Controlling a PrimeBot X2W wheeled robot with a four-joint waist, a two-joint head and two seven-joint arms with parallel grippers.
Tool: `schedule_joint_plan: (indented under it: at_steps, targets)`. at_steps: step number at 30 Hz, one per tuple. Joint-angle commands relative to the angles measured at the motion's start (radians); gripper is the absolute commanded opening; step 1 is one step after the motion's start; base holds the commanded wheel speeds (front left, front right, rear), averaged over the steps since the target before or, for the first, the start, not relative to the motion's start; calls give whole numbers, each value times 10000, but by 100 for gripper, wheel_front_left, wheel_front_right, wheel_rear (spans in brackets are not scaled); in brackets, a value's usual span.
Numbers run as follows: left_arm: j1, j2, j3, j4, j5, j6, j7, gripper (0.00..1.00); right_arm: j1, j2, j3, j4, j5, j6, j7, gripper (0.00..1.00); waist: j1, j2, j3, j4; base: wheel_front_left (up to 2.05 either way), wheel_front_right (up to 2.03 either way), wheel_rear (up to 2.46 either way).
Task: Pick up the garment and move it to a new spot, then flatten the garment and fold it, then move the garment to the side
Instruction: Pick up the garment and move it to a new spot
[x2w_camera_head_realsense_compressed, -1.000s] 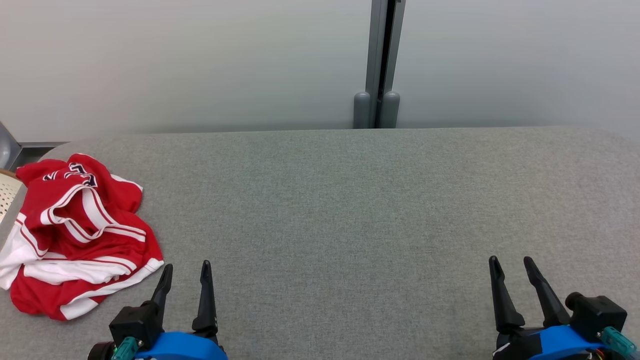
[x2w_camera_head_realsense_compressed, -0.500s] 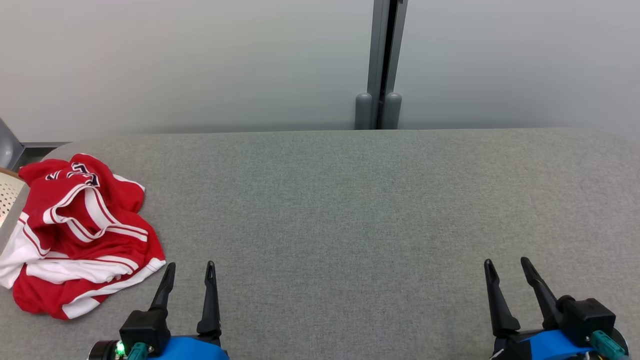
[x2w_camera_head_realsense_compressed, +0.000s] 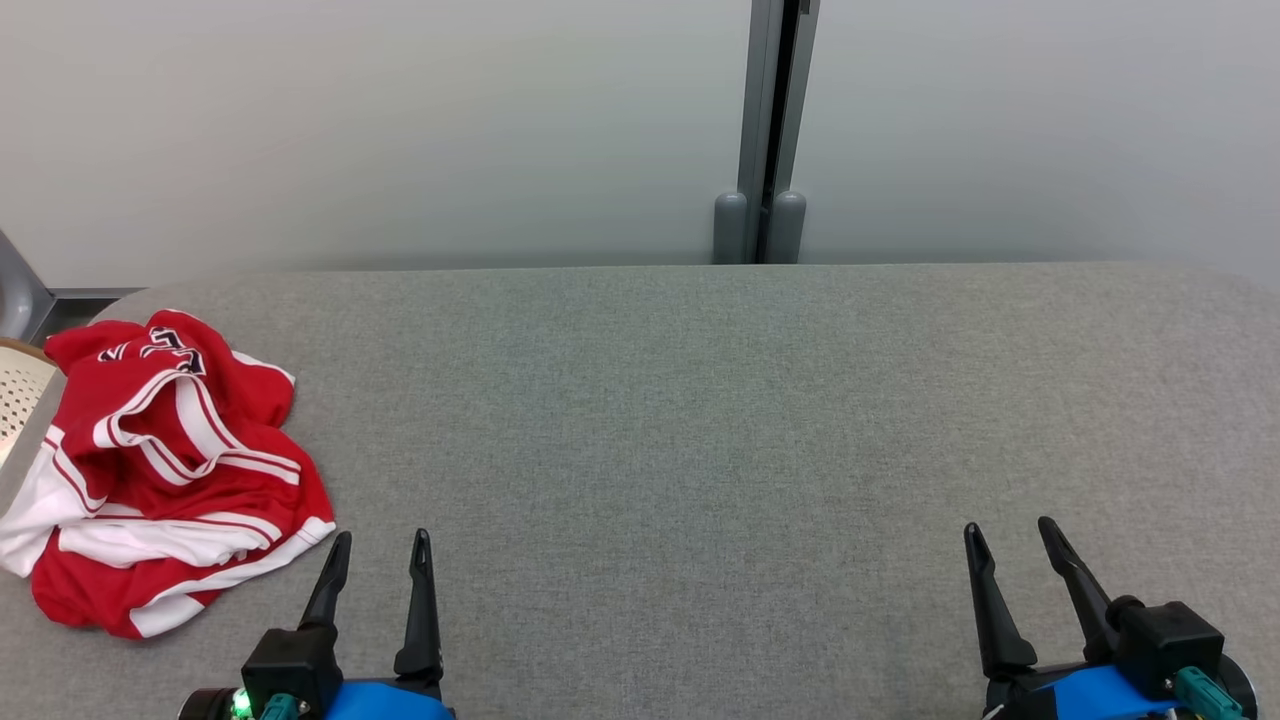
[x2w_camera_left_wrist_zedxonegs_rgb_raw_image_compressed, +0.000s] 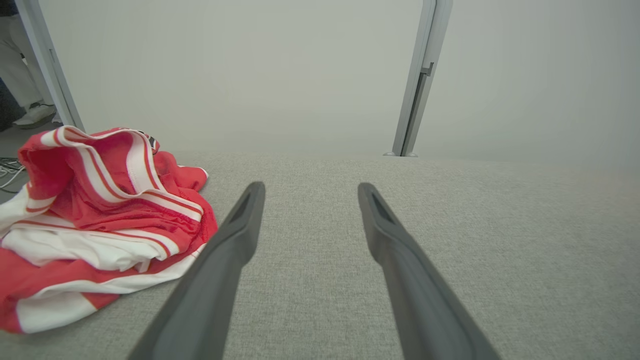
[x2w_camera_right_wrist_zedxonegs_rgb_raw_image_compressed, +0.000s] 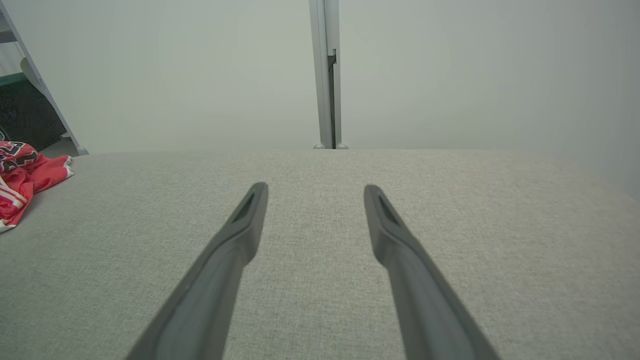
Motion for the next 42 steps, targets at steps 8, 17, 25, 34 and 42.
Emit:
schedule_joint_plan:
  at_steps: [8,17,25,34,42]
  targets:
    - [131,23,103,51,-169,103,-32,100,240,-58,-93,-86,74,5,-17,100,0,0,-116,274,0,0,0]
    - [353,188,226,-47,-342,166,2,100,425,-56,-87,-247,140,5,33,100,0,0,-327,1681,0,0,0]
    - [641,362,220,-385,-350,306,205,100,515,-56,46,-184,286,5,-4,100,0,0,-469,3282,0,0,0]
    - [777,432,272,-697,-436,470,295,100,419,-52,168,-153,357,5,-5,100,0,0,-301,4758,0,0,0]
    - [1034,302,627,-975,-568,752,23,100,-243,-55,555,-32,157,5,133,100,0,0,130,4987,0,0,0]
